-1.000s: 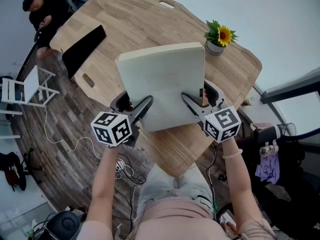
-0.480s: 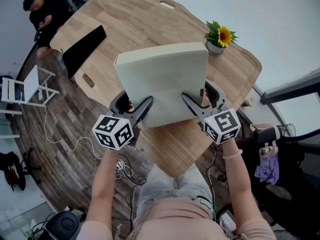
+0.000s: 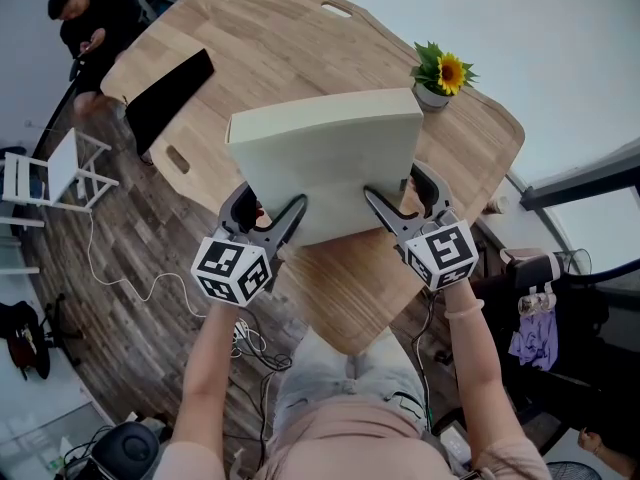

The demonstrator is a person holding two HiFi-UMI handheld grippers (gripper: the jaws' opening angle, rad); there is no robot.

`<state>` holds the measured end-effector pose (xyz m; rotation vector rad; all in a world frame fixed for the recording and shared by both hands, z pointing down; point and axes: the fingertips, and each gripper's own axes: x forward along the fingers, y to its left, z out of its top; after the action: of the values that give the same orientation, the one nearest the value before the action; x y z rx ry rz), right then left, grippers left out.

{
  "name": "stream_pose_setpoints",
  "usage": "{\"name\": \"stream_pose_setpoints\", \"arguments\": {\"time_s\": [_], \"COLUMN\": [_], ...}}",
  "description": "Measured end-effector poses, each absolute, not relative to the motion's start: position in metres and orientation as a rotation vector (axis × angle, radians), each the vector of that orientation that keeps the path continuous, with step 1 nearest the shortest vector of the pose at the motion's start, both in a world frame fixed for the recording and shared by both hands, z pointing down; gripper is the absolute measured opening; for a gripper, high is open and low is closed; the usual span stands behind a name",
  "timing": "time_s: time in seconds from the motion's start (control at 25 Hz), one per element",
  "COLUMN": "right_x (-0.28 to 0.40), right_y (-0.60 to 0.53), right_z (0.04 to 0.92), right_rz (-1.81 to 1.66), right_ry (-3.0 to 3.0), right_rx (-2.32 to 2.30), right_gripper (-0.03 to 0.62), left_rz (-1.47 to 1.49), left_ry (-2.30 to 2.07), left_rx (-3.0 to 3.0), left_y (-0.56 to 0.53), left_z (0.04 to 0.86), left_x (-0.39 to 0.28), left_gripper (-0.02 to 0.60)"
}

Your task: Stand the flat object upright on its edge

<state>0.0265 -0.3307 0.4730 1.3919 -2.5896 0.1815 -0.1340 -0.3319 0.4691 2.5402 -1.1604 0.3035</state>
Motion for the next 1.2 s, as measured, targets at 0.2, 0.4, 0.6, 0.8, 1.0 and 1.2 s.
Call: {"name": "stream_pose_setpoints", "arguments": {"time_s": [0.2, 0.4, 0.6, 0.8, 1.0, 1.2], "right_x": [0.026, 0.023, 0.021, 0.02, 0.017, 0.017], "right_y": [-0.329, -0.328, -0.324, -0.321, -0.317, -0.313], "right_z": [0.472, 0.472, 0.472, 0.472, 0.472, 0.472], "right_rz": [0.156, 0.13, 0.1, 0.082, 0.065, 0.054], "right_ry": [-2.585, -2.578, -2.571, -2.565, -2.564, -2.566], "right_rx": [1.391, 1.384, 1.38, 1.376, 1.367, 1.367], "right_gripper": [0.337, 0.337, 0.336, 0.337, 0.337, 0.337], "left_rz": [0.295, 0.297, 0.301, 0.303, 0.303, 0.303], "left_ry": [-1.182, -1.204, -1.224, -1.229, -1.234, -1.241], "left_rx": [2.562, 2.574, 2.586, 2.587, 2.581, 2.584], "left_y": [-0.33, -0.326, -0.322, -0.319, -0.314, -0.309], "left_z": [0.467, 0.468, 0.469, 0.471, 0.474, 0.474], "left_x": [-0.135, -0.137, -0.139, -0.14, -0.143, -0.142], "left_gripper": [0.331, 0.331, 0.331, 0.331, 0.331, 0.331]}}
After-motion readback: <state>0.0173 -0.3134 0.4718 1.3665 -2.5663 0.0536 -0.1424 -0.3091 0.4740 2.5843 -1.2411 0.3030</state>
